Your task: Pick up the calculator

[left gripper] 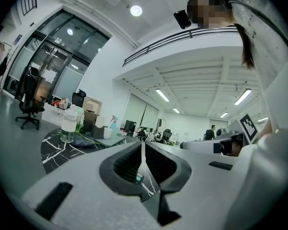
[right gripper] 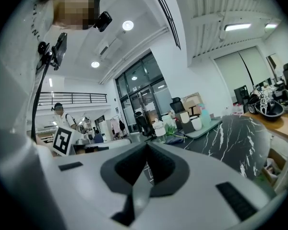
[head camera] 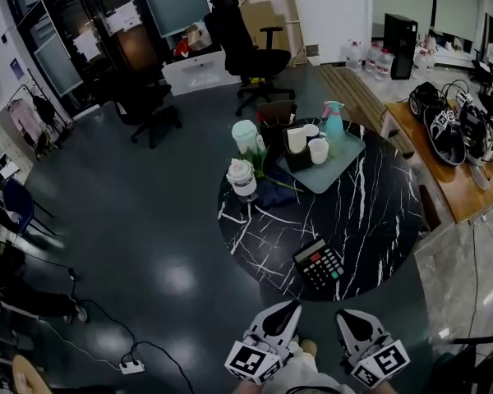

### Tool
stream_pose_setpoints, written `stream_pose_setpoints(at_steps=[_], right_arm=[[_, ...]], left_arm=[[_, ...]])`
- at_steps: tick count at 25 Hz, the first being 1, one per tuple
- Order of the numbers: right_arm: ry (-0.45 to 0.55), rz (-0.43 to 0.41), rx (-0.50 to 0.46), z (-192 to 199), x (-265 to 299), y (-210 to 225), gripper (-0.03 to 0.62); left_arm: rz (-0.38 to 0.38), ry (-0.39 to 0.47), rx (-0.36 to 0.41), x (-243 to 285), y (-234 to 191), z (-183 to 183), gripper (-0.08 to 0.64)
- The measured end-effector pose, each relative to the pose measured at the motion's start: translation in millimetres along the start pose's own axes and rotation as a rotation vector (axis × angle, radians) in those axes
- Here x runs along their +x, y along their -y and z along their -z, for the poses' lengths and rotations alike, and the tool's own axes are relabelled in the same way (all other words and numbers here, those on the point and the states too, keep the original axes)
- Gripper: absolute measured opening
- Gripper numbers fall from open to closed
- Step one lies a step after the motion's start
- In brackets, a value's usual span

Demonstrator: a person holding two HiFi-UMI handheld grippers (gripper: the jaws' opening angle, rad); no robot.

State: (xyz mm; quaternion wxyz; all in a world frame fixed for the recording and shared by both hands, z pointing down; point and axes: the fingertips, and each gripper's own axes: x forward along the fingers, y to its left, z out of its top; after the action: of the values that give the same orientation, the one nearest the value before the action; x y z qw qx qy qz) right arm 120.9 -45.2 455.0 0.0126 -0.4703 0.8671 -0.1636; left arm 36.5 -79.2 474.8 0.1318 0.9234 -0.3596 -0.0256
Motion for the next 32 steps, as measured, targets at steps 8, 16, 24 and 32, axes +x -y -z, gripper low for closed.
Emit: stream_pose_setpoints(at_steps=[8, 16, 24, 32], right_arm=[[-0.152, -0.154, -0.050, 13, 56, 47, 0.008], [-0.363, -0.365, -0.114, 38, 125, 90, 0.019], [-0.555, -0.466, -0.105, 68, 171, 140, 0.172], [-0.750, -0.595, -0.067, 95, 203, 167, 0.186]], left_arm=[[-0.023, -0.022, 0.005, 16, -23, -2, 0.008], [-0.081, -0.034, -0.012, 24, -60, 7, 0.008], [-0.125, -0.039, 0.004, 49, -89, 19, 0.009], [-0.185, -0.008, 0.058, 72, -137, 39, 0.008]])
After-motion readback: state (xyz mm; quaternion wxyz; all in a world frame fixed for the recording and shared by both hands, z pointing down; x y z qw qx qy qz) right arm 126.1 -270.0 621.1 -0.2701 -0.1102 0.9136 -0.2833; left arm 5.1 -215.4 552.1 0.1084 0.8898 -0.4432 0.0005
